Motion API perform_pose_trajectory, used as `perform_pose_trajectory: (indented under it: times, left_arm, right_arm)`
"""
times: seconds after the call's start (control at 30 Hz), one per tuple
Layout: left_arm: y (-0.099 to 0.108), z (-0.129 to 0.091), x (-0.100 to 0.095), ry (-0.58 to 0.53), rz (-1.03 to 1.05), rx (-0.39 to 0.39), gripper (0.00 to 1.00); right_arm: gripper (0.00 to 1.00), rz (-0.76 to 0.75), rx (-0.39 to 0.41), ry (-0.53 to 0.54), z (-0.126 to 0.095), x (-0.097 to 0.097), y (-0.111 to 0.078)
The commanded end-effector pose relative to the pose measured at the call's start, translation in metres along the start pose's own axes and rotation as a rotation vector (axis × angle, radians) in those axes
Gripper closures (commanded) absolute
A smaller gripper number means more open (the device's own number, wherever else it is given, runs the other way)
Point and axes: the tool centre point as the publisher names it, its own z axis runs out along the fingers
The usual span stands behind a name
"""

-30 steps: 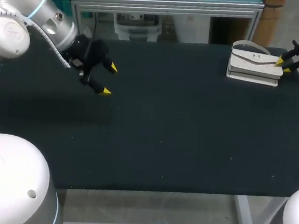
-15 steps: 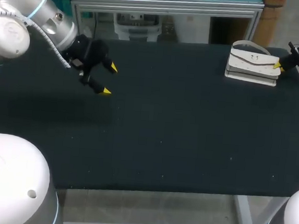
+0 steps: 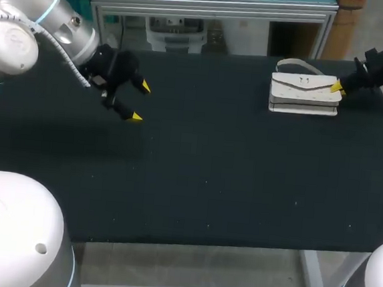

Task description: Pick up the bag, open it, inspect its contents, close it, and place it on the opposite side

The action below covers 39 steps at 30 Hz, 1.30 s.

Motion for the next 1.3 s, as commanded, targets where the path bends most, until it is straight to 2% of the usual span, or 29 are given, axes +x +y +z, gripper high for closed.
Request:
perform_pose_trajectory:
  times: [0.03, 0.1, 0.7, 0.97, 1.07, 1.3]
  left_arm:
    - [0.0, 0.001, 0.0, -0.002, 0.001, 0.003, 0.0]
    - [0.0, 0.001, 0.0, -0.002, 0.001, 0.003, 0.0]
    - [0.0, 0.001, 0.0, -0.002, 0.001, 0.003, 0.0]
    - [0.0, 0.001, 0.0, -0.002, 0.001, 0.003, 0.0]
    - [0.0, 0.001, 0.0, -0.002, 0.001, 0.003, 0.0]
    - [0.0, 0.001, 0.0, -0.002, 0.001, 0.003, 0.0]
  right_arm:
    - [1.0, -0.032, 0.147, 0.006, 0.015, 0.016, -0.016]
    - [1.0, -0.036, 0.161, 0.005, 0.023, 0.025, -0.034]
    - [1.0, -0.036, 0.161, 0.005, 0.023, 0.025, -0.034]
    - [1.0, -0.079, 0.169, 0.037, 0.083, 0.066, -0.091]
    - [1.0, -0.097, 0.167, 0.025, 0.097, 0.078, -0.108]
    - [1.0, -0.12, 0.098, 0.004, 0.119, 0.105, -0.146]
